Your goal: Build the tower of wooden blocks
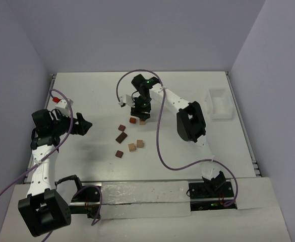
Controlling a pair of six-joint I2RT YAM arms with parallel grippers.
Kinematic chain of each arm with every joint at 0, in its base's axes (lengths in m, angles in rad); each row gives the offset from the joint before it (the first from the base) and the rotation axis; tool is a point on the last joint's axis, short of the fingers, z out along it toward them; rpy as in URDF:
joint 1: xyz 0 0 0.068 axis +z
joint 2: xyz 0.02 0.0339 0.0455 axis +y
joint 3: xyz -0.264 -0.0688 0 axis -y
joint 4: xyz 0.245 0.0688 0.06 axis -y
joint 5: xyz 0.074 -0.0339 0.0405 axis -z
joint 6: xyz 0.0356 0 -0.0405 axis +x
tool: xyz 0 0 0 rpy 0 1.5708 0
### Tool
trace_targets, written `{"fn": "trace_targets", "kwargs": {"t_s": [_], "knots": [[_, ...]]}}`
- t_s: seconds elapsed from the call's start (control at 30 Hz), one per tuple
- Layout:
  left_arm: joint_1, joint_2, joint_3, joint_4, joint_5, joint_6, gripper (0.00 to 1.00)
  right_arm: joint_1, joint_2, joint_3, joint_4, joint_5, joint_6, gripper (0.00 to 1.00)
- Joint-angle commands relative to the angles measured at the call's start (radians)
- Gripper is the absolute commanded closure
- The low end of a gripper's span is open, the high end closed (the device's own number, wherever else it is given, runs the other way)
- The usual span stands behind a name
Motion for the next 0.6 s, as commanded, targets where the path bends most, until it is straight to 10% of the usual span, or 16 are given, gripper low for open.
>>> {"fn": "trace_targets", "kwargs": {"t_s": [0.0,0.57], "knots": [[0.009,-0.007,0.020,0.018,0.005,0.009,0.01,0.014,0.017,0.047,-0.004,0.011,0.002,0.62],[0.008,-0.001,0.021,0.017,0.005,0.009,0.01,0.017,0.020,0.039,-0.003,0.016,0.002,0.42]]}}
